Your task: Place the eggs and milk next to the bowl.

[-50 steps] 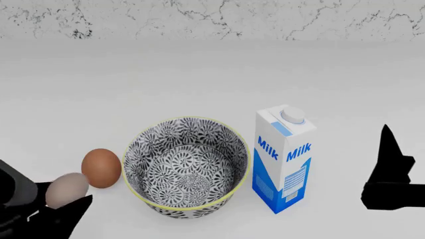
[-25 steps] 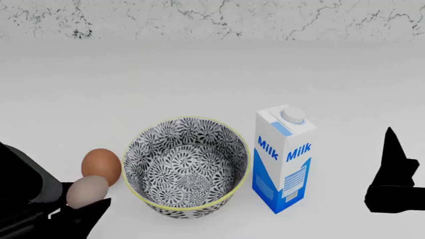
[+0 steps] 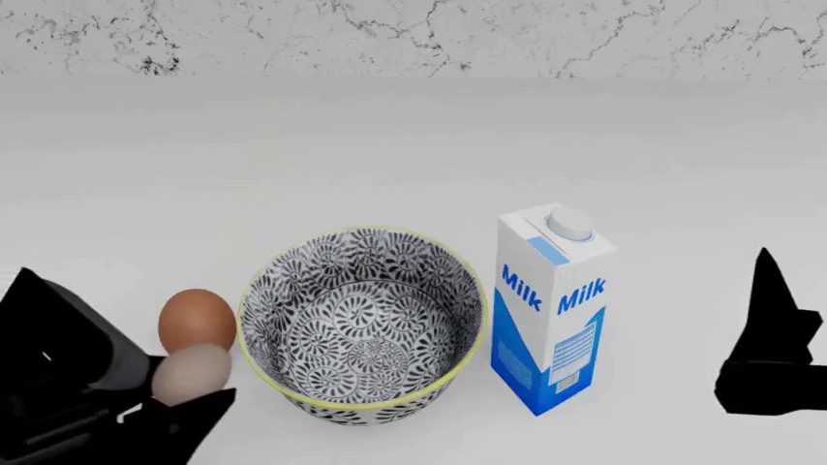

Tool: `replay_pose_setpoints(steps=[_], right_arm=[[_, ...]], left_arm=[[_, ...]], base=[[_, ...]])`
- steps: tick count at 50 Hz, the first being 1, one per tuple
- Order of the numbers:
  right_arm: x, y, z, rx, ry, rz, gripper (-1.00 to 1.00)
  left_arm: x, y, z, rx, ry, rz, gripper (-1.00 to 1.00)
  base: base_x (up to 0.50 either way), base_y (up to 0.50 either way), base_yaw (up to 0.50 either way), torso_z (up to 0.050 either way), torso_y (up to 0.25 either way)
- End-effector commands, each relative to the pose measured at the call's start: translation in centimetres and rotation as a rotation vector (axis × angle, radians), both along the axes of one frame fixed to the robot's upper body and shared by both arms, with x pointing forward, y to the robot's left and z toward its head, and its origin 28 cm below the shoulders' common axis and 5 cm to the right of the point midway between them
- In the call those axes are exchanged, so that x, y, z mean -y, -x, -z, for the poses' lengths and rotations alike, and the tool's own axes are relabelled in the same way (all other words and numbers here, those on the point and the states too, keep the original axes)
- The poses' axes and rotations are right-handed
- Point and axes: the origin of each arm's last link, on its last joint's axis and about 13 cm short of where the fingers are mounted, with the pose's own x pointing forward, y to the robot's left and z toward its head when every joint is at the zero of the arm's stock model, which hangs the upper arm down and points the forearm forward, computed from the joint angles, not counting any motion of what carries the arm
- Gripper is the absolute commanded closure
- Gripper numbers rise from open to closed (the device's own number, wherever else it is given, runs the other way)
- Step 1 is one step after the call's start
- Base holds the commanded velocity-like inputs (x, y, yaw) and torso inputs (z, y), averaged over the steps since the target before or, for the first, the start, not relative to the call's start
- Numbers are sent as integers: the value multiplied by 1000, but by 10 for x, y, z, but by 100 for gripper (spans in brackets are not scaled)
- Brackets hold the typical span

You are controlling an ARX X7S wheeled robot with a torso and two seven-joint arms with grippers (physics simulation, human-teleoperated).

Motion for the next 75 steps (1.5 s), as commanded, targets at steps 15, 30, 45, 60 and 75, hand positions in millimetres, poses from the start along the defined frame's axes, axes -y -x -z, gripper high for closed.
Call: replay_pose_setpoints(steps=[15,30,45,60,75], right_arm=[[4,1,-2,22,-11,12,-100],[5,2,-1,21,-17,16,-100],[6,2,-2,22,-15,21,-100],[5,2,-3,23,-14,21,-100],[6,3,-3,24,-15,22,-100]], left_arm=[[1,-12,7,-22,39,9,100],[4,-14,10,-35,37,24,100],[7,-19,17,-54,32,33,100],[8,-21,24,-70,29,41,100],[9,-21,28,-86,24,45,100]], base=[[0,0,0,0,0],[0,0,0,0,0],[0,0,0,0,0],[0,0,0,0,0],[0,0,0,0,0]])
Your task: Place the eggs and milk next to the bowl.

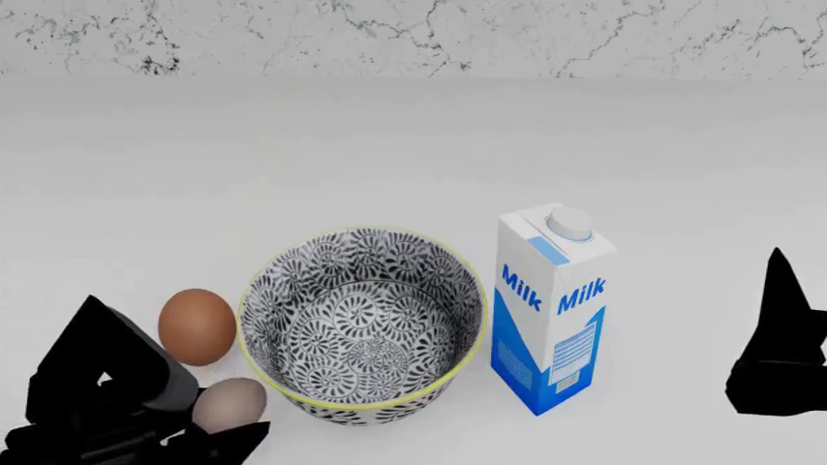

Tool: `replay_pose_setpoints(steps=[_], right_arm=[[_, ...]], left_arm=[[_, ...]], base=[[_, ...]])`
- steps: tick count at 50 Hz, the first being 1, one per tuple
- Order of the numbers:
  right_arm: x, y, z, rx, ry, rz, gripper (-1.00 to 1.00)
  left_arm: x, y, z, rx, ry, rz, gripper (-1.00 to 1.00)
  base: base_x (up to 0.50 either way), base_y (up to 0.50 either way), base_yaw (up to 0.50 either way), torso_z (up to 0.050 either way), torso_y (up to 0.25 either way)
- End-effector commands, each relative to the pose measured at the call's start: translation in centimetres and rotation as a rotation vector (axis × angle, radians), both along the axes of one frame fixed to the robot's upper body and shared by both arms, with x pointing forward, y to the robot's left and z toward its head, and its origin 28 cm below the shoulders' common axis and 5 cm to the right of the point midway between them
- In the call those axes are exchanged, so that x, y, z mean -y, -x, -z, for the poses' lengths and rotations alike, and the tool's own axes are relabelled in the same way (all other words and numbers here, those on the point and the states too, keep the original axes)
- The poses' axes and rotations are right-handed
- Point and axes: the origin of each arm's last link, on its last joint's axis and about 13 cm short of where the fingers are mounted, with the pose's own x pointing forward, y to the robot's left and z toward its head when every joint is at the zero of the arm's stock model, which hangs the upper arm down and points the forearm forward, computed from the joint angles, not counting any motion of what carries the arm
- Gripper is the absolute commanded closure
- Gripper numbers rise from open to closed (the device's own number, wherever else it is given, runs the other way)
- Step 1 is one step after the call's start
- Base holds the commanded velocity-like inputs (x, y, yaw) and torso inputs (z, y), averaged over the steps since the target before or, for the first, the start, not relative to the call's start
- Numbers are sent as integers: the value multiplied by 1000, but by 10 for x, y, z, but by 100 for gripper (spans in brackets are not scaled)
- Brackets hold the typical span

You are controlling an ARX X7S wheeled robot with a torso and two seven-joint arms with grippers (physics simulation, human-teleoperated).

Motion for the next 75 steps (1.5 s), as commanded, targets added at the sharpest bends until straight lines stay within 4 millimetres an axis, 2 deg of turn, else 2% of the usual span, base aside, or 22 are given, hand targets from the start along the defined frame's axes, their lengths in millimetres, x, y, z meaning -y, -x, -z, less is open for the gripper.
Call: replay_pose_setpoints(steps=[1,49,50,63,75], right_arm=[[3,0,-2,25,-12,8,-100],[3,1,-1,22,-15,7,-100],[3,1,-1,22,-16,7,-100],[3,2,0,21,-18,9,-100],[2,0,-1,24,-20,3,-100]], left_arm=[[-1,-6,1,-5,39,-7,100],[0,-11,12,-34,36,2,100],[0,-11,11,-32,36,5,-100],[0,-12,8,-25,38,1,-100],[-1,-3,2,-10,37,4,-100]], base=[[0,0,0,0,0],[0,0,0,0,0],[0,0,0,0,0],[0,0,0,0,0],[0,0,0,0,0]])
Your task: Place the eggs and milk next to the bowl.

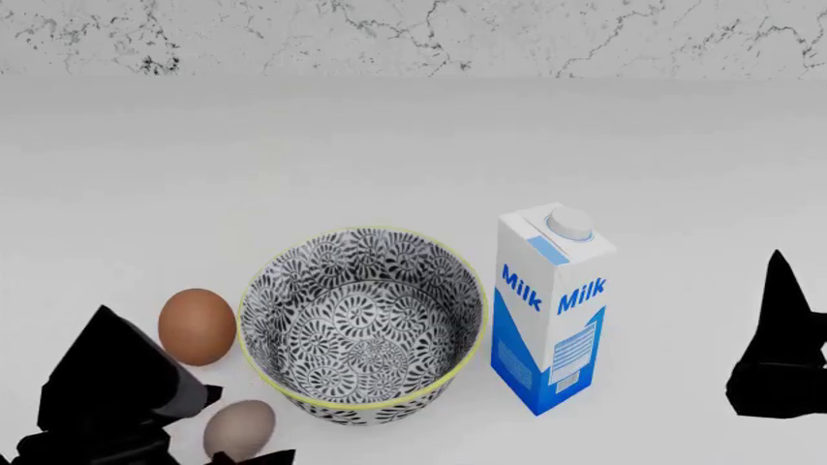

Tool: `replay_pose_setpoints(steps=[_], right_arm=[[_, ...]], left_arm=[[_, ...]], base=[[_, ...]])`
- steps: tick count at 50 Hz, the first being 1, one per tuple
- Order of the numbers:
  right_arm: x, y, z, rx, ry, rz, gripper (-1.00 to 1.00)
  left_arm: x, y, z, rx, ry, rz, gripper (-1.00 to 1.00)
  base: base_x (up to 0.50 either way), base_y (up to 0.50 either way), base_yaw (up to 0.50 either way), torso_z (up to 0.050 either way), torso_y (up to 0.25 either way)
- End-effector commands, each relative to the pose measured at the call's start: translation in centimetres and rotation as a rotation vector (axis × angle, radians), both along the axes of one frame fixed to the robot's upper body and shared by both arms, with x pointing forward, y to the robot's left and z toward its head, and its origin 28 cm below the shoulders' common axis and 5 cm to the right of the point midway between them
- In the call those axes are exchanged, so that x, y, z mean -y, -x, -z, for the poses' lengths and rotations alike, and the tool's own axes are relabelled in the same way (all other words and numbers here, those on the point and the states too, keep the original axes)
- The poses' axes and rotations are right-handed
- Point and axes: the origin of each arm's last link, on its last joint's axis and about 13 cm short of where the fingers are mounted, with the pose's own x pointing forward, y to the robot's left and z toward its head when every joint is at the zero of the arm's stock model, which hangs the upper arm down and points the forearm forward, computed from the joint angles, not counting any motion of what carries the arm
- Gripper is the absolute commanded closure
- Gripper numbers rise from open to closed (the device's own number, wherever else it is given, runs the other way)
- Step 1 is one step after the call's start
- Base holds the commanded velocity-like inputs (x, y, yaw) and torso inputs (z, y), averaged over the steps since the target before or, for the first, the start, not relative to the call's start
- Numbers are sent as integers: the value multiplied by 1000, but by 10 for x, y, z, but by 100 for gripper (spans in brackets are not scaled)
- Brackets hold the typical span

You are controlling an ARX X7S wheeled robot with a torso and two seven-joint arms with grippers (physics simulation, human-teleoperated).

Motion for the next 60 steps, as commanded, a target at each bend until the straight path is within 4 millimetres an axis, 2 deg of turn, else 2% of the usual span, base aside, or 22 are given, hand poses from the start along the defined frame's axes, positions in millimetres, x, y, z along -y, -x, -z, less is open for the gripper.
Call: replay_pose_setpoints(steps=[1,16,26,31,37,47,60], right_arm=[[2,0,-2,25,-12,3,-100],[2,0,-2,25,-12,3,-100],[1,0,-3,25,-8,3,-100],[1,-1,-2,24,-9,4,-100],[1,-3,-2,29,-13,7,-100],[0,-2,-4,39,-13,13,-100],[2,-2,-4,45,-20,21,-100]], left_arm=[[-3,-1,-8,26,29,-5,-100],[-7,4,-26,86,27,-21,-100],[-8,15,-38,127,42,-22,-100],[-10,24,-47,171,58,-36,-100],[-16,44,-56,230,88,-87,-100],[-30,66,-64,317,131,-198,-100],[-42,82,-80,418,148,-309,-100]], base=[[0,0,0,0,0],[0,0,0,0,0],[0,0,0,0,0],[0,0,0,0,0],[0,0,0,0,0],[0,0,0,0,0],[0,0,0,0,0]])
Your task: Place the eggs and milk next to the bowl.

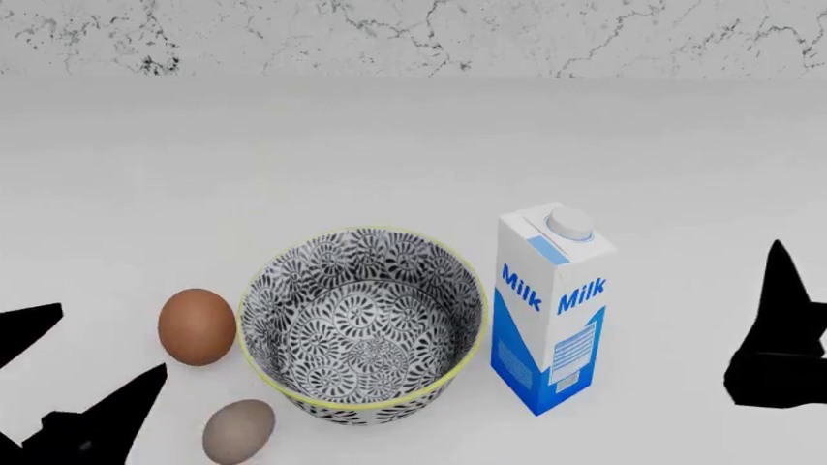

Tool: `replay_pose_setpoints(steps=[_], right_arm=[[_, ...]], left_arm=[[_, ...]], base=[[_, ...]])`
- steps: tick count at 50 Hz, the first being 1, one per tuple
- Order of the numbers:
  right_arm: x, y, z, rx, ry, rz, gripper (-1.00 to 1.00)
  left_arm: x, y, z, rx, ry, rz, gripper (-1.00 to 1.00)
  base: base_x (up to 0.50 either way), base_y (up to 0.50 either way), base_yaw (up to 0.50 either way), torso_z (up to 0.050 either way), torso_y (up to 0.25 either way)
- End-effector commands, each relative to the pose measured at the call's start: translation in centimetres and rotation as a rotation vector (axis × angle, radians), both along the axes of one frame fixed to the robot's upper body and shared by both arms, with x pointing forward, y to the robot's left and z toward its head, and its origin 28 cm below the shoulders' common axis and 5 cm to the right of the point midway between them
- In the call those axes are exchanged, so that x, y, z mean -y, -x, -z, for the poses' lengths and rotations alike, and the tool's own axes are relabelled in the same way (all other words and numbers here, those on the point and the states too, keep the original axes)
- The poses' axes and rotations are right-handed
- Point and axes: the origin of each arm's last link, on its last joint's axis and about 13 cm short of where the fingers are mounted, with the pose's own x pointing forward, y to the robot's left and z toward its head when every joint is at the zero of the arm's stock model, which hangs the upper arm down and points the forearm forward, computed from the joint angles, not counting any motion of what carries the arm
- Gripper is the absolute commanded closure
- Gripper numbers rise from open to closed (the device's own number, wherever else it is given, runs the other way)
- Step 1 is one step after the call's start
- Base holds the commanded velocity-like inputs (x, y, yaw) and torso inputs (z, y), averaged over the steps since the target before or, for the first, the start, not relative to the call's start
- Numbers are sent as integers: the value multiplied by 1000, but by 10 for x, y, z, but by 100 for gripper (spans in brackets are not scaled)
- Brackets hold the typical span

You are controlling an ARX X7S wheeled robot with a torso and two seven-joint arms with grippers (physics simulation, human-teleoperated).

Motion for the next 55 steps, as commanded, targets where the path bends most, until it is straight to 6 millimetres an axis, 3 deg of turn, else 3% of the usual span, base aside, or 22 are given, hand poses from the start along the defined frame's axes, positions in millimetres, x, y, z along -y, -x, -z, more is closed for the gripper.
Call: replay_pose_setpoints(steps=[1,29,46,55], right_arm=[[5,1,-3,32,-15,18,-100],[14,22,-18,106,-16,94,-100],[20,41,-12,107,-30,132,-100],[26,63,-7,123,-50,173,-100]], left_arm=[[-15,12,-15,109,58,-103,-100],[-57,66,-18,307,99,-469,-100],[-78,90,-26,413,121,-692,-100],[-85,104,-33,475,153,-780,-100]], base=[[0,0,0,0,0],[0,0,0,0,0],[0,0,0,0,0],[0,0,0,0,0]])
